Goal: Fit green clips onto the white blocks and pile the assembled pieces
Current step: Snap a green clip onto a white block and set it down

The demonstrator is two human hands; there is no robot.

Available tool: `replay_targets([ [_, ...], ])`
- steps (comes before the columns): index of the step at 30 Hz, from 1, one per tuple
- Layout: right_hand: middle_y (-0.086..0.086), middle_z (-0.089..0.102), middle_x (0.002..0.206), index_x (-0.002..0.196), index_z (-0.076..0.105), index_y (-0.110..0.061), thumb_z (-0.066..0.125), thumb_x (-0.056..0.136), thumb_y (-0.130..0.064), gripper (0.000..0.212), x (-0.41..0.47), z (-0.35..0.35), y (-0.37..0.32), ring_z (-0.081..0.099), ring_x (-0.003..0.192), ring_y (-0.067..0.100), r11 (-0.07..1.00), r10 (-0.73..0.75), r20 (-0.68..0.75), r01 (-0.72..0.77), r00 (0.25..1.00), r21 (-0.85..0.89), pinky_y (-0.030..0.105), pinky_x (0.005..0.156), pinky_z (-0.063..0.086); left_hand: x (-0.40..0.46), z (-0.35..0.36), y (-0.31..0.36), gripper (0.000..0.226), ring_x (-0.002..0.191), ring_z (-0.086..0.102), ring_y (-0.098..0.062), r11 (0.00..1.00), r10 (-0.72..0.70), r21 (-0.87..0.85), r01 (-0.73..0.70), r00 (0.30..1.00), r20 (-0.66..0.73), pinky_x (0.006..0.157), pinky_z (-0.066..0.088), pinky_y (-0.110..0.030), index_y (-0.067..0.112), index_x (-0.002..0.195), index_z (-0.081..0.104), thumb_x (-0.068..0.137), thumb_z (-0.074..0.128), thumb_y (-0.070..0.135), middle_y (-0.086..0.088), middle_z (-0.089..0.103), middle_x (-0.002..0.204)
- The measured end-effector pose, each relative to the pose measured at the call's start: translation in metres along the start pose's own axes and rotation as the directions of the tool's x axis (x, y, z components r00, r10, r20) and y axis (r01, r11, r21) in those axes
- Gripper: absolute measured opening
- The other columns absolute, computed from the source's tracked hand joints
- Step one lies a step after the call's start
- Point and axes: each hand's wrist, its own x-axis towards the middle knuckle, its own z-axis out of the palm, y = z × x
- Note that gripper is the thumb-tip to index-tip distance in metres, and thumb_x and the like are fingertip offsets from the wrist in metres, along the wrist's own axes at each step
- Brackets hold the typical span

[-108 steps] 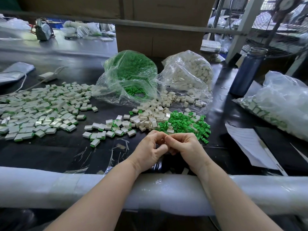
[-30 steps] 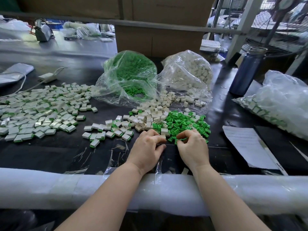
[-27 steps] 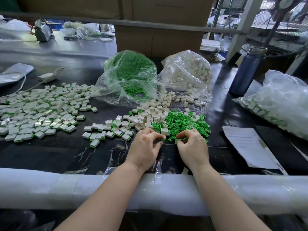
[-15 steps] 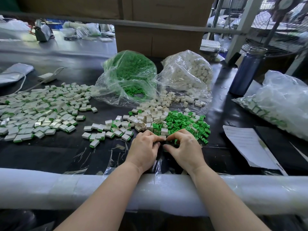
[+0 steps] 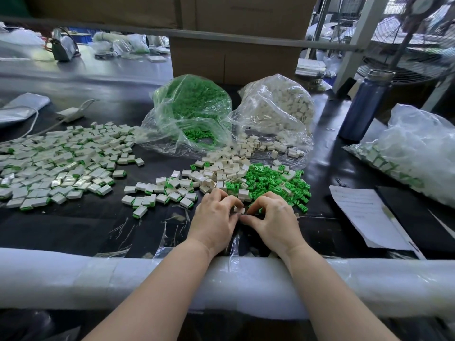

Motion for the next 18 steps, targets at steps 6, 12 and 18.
replay_targets([
  [6,-0.013,0.05,0.068,0.076,0.051,-0.018,0.069,0.083,-0.022,0.02,0.0001,-0.0014,0.0005,0.049,0.07,0.014,0.985,0.033,-0.072,-0.02,0.997,0.171,0.024,0.064,0.035,0.0,-0.0002,0.0008,0.021,0.112,0.04,-0.016,1.0,-0.012,-0.003,0.012,1.0,0.0,0.101,0.031,-0.03,0.023,0.109,0.06,0.09,0.055,0.033,0.002,0.047,0.11],
  [12,-0.011,0.055,0.067,0.08,0.051,-0.018,0.066,0.085,-0.016,0.016,0.0002,-0.0012,0.0015,0.052,0.065,0.008,0.966,0.053,-0.114,-0.022,0.992,0.258,0.021,0.063,0.041,-0.0018,-0.0045,0.005,0.01,0.094,0.053,-0.015,0.988,-0.033,-0.151,0.022,0.997,-0.072,0.085,0.042,-0.026,0.016,0.097,0.06,0.088,0.061,0.022,0.003,0.06,0.094],
  [18,-0.012,0.056,0.069,0.082,0.054,-0.022,0.068,0.083,-0.016,0.016,0.0,-0.0006,0.0011,0.052,0.065,0.006,0.957,0.058,-0.073,-0.034,0.996,0.29,0.02,0.063,0.042,-0.0013,-0.0085,0.0047,0.019,0.085,0.057,-0.016,0.971,-0.073,-0.238,0.034,0.985,-0.158,0.085,0.047,-0.026,0.011,0.101,0.065,0.082,0.068,0.011,0.004,0.053,0.094],
])
